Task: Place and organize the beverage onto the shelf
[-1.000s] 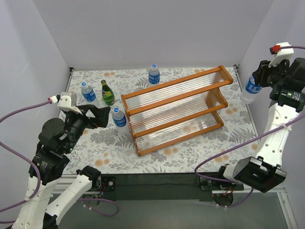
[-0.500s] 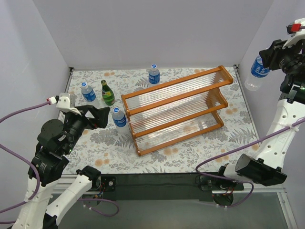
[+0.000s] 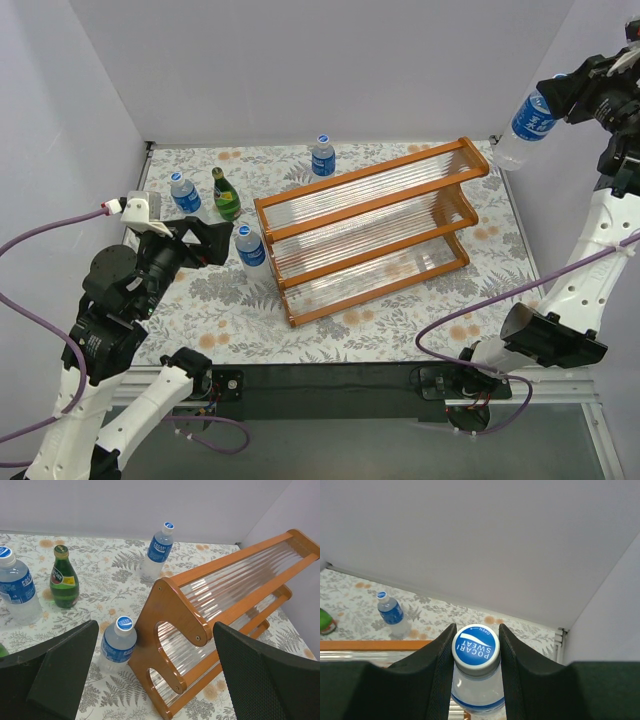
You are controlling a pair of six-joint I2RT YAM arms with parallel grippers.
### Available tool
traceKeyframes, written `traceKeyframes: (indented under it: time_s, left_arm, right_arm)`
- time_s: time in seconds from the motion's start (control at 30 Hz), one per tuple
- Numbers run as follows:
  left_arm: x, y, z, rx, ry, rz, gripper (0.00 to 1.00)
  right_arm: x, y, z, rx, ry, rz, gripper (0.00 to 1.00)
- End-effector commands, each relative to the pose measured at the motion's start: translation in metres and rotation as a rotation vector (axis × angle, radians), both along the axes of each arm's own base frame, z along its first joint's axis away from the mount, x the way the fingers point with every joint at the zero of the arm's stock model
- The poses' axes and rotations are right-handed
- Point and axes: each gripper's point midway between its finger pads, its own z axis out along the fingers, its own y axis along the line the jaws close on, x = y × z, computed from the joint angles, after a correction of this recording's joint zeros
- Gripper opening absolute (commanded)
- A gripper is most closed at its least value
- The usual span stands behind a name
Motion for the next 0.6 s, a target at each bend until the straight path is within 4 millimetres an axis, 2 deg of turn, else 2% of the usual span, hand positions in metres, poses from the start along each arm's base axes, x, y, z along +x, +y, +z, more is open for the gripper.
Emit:
traceKeyframes:
  time_s: [0.0, 0.13, 0.33, 0.57]
  left_arm:
    - [0.001, -0.004, 0.007, -0.017, -0.011, -0.016, 0.98]
    - [0.001, -0.004, 0.008, -0.020, -0.014, -0.013, 0.98]
    - [0.002, -0.005, 0.009, -0.024, -0.009, -0.017, 0.98]
    - [0.005, -0.007, 0.001, -0.029, 0.009, -0.011, 0.98]
  right_arm:
    - [-0.024, 0.027, 0.070, -0.038, -0.217, 0.094, 0.01]
    - [-0.026, 0.036, 0.078, 0.003, -0.231, 0.150, 0.01]
    - [-0.014, 0.049, 0.062, 0.061, -0.181, 0.211, 0.01]
    - [0.003, 0.088, 0.048, 0.046, -0.168, 0.291, 0.01]
